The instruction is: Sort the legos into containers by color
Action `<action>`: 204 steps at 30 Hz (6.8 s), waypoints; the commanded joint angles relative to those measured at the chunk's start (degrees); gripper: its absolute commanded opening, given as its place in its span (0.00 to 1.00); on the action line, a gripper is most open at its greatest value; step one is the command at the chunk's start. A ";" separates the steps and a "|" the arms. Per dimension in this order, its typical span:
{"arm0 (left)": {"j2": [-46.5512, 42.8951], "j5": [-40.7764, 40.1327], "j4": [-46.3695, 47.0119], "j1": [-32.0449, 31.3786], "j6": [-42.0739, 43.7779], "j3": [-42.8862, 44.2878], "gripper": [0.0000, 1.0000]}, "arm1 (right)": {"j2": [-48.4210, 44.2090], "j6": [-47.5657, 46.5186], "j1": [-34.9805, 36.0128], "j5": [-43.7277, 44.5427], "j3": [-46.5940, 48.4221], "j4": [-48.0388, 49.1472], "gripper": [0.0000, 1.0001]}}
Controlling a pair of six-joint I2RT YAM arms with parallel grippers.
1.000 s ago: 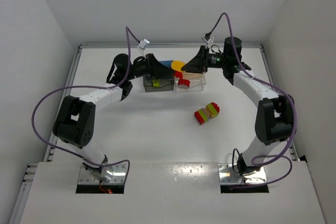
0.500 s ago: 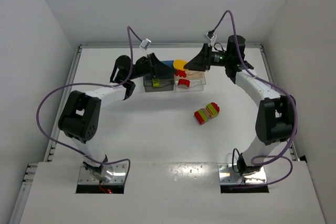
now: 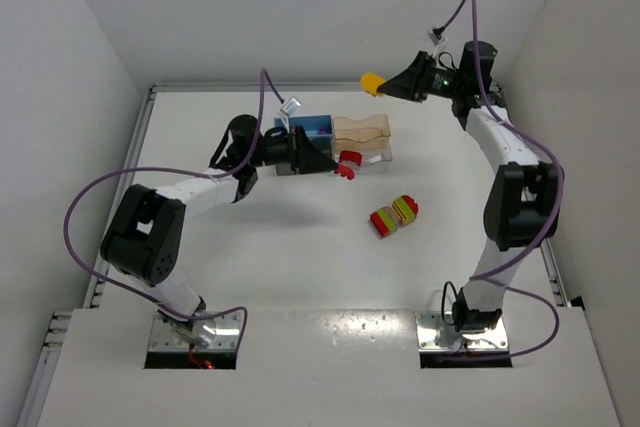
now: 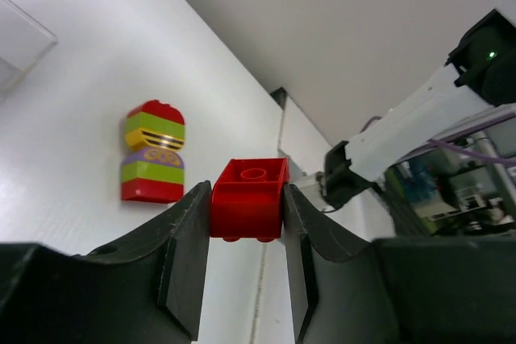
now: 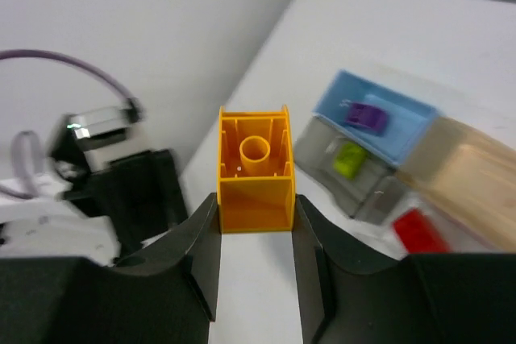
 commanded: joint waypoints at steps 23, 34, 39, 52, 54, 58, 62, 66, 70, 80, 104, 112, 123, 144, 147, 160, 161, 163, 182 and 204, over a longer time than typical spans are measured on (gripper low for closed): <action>1.23 -14.42 -23.65 3.36 22.16 15.38 0.18 | 16.19 -45.47 3.61 36.70 16.57 -36.96 0.00; 4.04 -16.09 -24.71 3.36 22.69 17.50 0.18 | 19.36 -44.94 7.13 41.01 18.85 -36.96 0.43; 6.41 -16.79 -24.71 2.75 22.69 18.81 0.18 | 17.96 -42.22 7.13 41.63 20.61 -36.43 0.71; 20.91 -31.98 -32.44 -6.57 30.07 35.77 0.22 | -11.19 -42.21 3.17 40.13 3.42 -37.22 0.74; 23.28 -34.27 -33.75 -8.32 30.68 37.79 0.22 | -15.86 -43.27 1.34 41.53 -0.98 -38.79 0.74; 25.57 -37.43 -34.55 -10.52 32.10 39.64 0.22 | -20.01 -45.11 -1.57 41.54 -5.40 -41.43 0.74; 27.60 -39.29 -35.87 -11.14 32.71 41.66 0.38 | -23.09 -45.12 -3.50 41.01 -8.39 -42.66 0.74; 29.10 -40.78 -36.40 -12.28 33.33 42.80 0.60 | -24.59 -45.73 -4.65 40.49 -9.71 -43.20 0.74; 29.62 -40.87 -36.40 -12.28 33.85 42.81 0.75 | -25.20 -47.48 -5.26 39.43 -11.55 -44.95 0.74; 10.82 -24.11 -22.59 -6.85 24.46 29.72 0.77 | -20.64 -85.77 -4.30 24.41 -18.75 -65.15 0.69; -5.71 -0.44 -34.90 18.83 27.09 12.31 0.77 | -6.93 -126.94 19.34 34.41 -17.01 -64.56 0.77; -5.18 1.23 -34.90 21.90 27.09 12.31 0.77 | -3.49 -129.93 19.35 39.60 -17.79 -62.10 0.78; -4.13 1.84 -34.90 23.04 28.23 12.31 0.77 | -0.86 -130.99 21.62 41.01 -18.85 -60.42 0.83; -3.07 1.84 -33.24 23.05 27.18 10.12 0.77 | 1.25 -130.46 23.30 43.21 -19.38 -59.90 0.56; -4.21 2.37 -30.87 23.05 25.43 8.11 0.77 | 1.25 -129.24 23.30 43.21 -19.38 -59.89 0.34; -12.39 3.69 2.44 16.38 -3.66 -17.13 0.77 | -0.42 -96.72 24.70 28.45 2.84 -55.94 0.12; -12.39 2.47 3.32 15.85 -4.37 -17.13 0.77 | 0.19 -95.84 25.23 27.58 3.64 -55.94 0.12; -10.99 1.59 4.65 14.53 -6.21 -15.13 0.78 | 0.20 -94.69 26.03 27.04 4.87 -56.47 0.10; 0.79 -2.46 -4.93 7.32 -0.60 -1.76 0.77 | -0.95 -85.99 32.26 26.51 10.41 -54.80 0.10; 2.29 1.40 -9.69 6.70 1.77 0.10 0.24 | -8.76 -82.65 34.55 43.54 -1.17 -36.88 0.09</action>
